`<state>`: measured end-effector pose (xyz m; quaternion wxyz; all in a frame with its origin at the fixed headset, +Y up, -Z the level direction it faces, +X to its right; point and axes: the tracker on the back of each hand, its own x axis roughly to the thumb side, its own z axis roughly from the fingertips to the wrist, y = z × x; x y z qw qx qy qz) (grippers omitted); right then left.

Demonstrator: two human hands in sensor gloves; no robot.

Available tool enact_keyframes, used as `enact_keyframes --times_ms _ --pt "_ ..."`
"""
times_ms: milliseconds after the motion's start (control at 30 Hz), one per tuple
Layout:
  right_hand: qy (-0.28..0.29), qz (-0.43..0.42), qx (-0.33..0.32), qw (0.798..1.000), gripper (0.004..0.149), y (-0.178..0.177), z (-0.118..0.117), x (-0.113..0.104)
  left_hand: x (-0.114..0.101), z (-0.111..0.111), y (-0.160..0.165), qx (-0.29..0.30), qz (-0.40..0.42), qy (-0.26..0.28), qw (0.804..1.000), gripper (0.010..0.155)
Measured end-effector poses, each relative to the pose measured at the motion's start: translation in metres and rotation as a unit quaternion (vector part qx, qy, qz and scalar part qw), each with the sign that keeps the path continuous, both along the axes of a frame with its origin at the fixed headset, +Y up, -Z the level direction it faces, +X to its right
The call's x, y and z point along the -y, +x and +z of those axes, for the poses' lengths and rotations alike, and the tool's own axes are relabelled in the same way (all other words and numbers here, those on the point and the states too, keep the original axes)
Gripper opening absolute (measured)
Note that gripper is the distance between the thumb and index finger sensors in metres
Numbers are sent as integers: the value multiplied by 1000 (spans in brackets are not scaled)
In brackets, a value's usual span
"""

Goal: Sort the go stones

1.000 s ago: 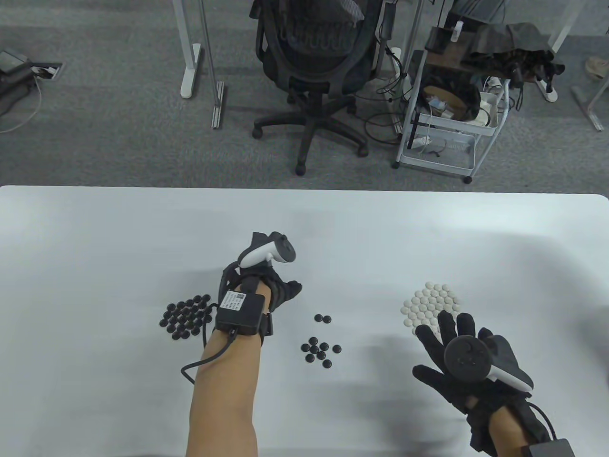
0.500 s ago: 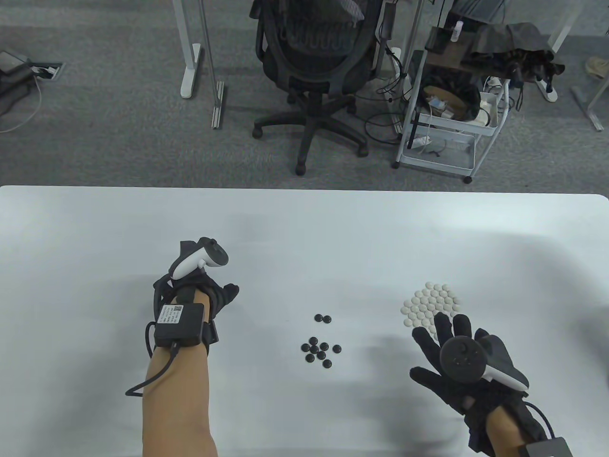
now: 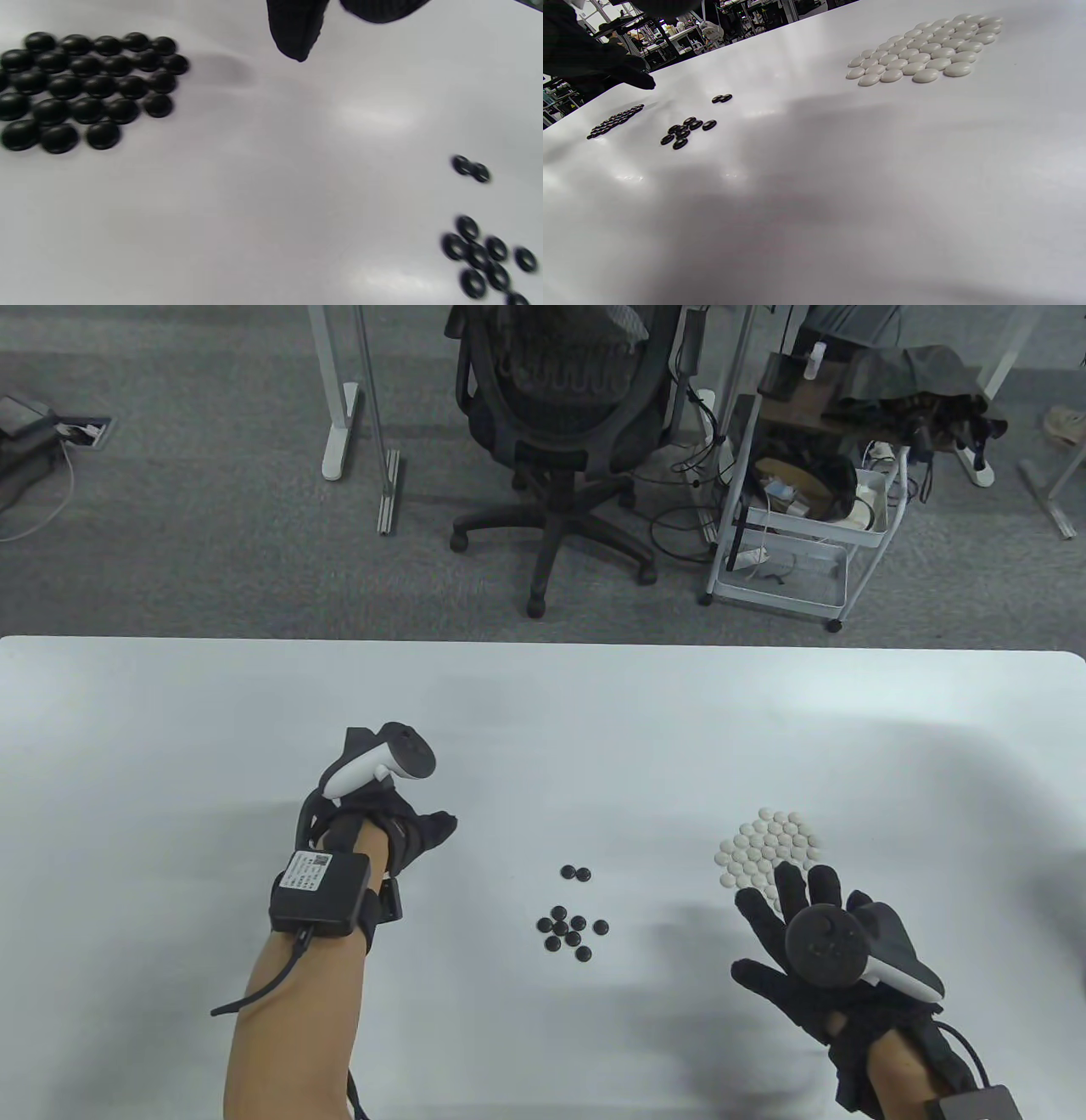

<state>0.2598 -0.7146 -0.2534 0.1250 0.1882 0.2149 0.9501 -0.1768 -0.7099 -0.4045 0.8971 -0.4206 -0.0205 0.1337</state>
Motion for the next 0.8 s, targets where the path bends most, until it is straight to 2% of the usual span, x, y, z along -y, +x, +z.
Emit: enact_keyframes --times_ms 200,367,600,800 --pt "2 -1 1 1000 79 1 0 0 -6 13 71 148 20 10 989 65" --pt "-1 0 3 1000 79 1 0 0 2 19 113 211 0 9 977 65" --pt "0 0 4 1000 79 2 0 0 31 16 137 222 -6 -6 975 66" --pt "-2 0 5 1000 79 3 0 -1 39 13 130 209 -27 -7 978 66"
